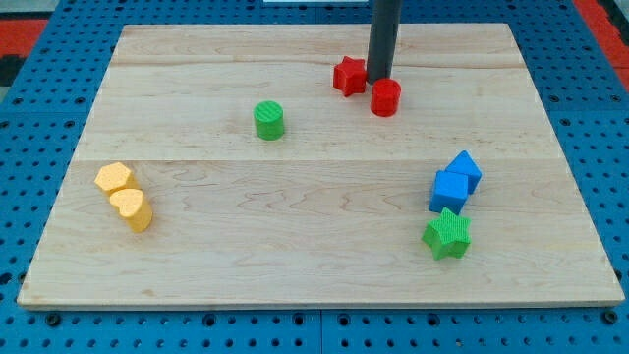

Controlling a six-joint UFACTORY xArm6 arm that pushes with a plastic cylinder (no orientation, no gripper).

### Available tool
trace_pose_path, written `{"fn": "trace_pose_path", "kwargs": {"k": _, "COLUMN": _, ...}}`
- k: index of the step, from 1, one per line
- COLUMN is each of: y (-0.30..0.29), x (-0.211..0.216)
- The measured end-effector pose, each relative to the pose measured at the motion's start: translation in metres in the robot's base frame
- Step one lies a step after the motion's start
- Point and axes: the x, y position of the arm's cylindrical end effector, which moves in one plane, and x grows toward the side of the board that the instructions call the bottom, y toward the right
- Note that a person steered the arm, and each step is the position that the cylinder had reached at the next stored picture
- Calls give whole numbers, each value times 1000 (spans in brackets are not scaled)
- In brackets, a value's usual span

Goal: Push the red star diagonal top right to the green circle

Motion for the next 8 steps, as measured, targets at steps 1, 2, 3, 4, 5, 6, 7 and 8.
{"fn": "trace_pose_path", "kwargs": {"k": 1, "y": 9, "x": 38}}
{"fn": "trace_pose_path", "kwargs": {"k": 2, "y": 17, "x": 76}}
{"fn": "trace_pose_path", "kwargs": {"k": 3, "y": 38, "x": 105}}
{"fn": "trace_pose_path", "kwargs": {"k": 4, "y": 38, "x": 91}}
{"fn": "trace_pose_path", "kwargs": {"k": 5, "y": 53, "x": 20}}
{"fn": "trace_pose_path", "kwargs": {"k": 6, "y": 65, "x": -44}}
{"fn": "trace_pose_path", "kwargs": {"k": 7, "y": 59, "x": -77}}
{"fn": "trace_pose_path", "kwargs": {"k": 8, "y": 33, "x": -87}}
